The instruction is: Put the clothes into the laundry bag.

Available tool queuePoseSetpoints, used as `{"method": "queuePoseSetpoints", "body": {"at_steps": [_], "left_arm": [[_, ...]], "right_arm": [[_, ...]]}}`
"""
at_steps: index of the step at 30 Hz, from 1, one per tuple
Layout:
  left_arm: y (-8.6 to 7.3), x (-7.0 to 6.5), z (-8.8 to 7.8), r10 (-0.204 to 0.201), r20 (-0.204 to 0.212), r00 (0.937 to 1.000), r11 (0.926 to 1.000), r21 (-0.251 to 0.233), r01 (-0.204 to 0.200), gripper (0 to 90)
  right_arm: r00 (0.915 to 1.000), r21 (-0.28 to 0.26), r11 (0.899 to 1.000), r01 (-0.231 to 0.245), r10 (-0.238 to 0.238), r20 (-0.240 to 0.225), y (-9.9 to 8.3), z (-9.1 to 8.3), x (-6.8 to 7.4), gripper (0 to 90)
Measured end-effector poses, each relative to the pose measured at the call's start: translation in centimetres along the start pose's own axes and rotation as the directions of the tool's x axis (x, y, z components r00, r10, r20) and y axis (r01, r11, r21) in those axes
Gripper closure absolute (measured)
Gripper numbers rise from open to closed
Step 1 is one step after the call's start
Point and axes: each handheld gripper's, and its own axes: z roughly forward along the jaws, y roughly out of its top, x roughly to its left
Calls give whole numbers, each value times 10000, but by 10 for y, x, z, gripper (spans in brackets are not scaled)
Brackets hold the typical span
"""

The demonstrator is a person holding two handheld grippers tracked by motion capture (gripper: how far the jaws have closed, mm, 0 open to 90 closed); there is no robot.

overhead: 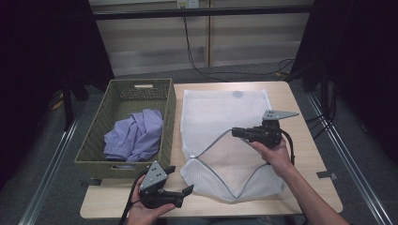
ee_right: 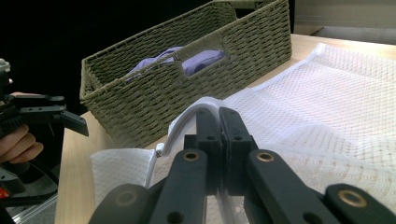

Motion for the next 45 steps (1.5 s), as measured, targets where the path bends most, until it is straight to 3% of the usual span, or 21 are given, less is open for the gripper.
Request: {"method": "queuePoseSetpoints", "body": {"at_steps": [8, 11, 13, 17, 26, 34, 40, 45], "left_arm": [[4, 2, -7, -116, 65, 9999, 9995, -281, 118, 133], [9, 6, -12, -192, -80, 9998, 9994, -300, 190, 126], [18, 12, -20, -422, -327, 9986, 9975, -574, 403, 114], [26, 20, -29, -407, -518, 9978, 9953, -897, 359, 110], [43, 58, -47, -269, -836, 9961, 9960, -874, 195, 100], [51, 87, -52, -743, -935, 9928, 9946, -793, 669, 100], [62, 106, -57, -560, -1158, 9917, 9971, -577, 496, 102], [67, 123, -60, -732, -1294, 9889, 9966, -483, 674, 103]], "right_arm": [[9999, 92, 9999, 112, -111, -116, -3, -2, 0, 882], [9998, 94, 9999, 131, -130, -116, -3, -2, 0, 882], [9999, 64, 9999, 148, -147, -88, -2, -2, 0, 882], [9999, 34, 9999, 147, -147, -2, -3, -4, -1, 882], [9999, 70, 9999, 74, -75, 67, -5, -5, -3, 882], [10000, 60, 10000, 61, -61, 37, -5, -5, -4, 881], [10000, 89, 9999, 68, -68, 58, -6, -4, -4, 881], [10000, 107, 9999, 81, -81, 32, -6, -4, -4, 881]]}}
